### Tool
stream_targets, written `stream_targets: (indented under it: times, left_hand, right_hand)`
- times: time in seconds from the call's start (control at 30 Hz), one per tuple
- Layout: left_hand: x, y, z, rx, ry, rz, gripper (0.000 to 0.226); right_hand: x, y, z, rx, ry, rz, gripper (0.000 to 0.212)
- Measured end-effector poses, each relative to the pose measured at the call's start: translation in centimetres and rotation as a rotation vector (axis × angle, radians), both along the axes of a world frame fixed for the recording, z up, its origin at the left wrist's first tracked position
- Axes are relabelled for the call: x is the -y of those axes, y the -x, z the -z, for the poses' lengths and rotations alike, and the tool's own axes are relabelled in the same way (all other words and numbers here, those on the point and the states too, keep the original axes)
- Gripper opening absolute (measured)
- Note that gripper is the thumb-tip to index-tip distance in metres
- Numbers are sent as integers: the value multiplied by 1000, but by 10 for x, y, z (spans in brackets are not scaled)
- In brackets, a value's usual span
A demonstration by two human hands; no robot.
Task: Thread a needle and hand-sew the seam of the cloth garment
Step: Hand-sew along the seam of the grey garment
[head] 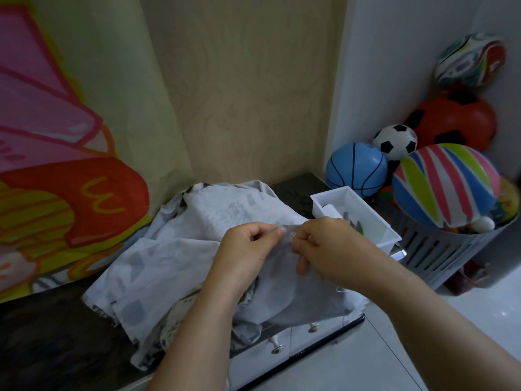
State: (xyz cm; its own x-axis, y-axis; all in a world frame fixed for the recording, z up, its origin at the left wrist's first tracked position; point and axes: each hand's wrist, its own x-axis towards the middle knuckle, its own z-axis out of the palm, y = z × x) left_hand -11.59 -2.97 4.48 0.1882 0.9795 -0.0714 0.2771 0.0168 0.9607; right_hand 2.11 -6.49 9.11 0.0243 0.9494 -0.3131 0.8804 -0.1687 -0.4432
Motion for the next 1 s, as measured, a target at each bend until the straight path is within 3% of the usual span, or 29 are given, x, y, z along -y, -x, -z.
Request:
stream_targets:
  times: [0.2, 0.67, 0.8, 0.9, 1.0]
  left_hand:
    - [3, -4, 0, -17, -73, -17, 11]
    - [10, -14, 4, -210, -474, -118, 13]
    - [13, -19, 3, -234, -548, -125, 11]
    - [14, -20, 0, -86, -423, -150, 17]
    - [12, -16, -5, 112, -211, -158, 22]
  right_hand:
    - [0, -2, 5, -21, -49, 32, 14]
    - [-7, 0, 7, -4, -52, 55, 19]
    - [-14, 1, 19, -18, -201, 94, 22]
    - [-11, -1, 24, -354, -337, 204, 8]
    - [-3, -5, 15, -641, -372, 148, 10]
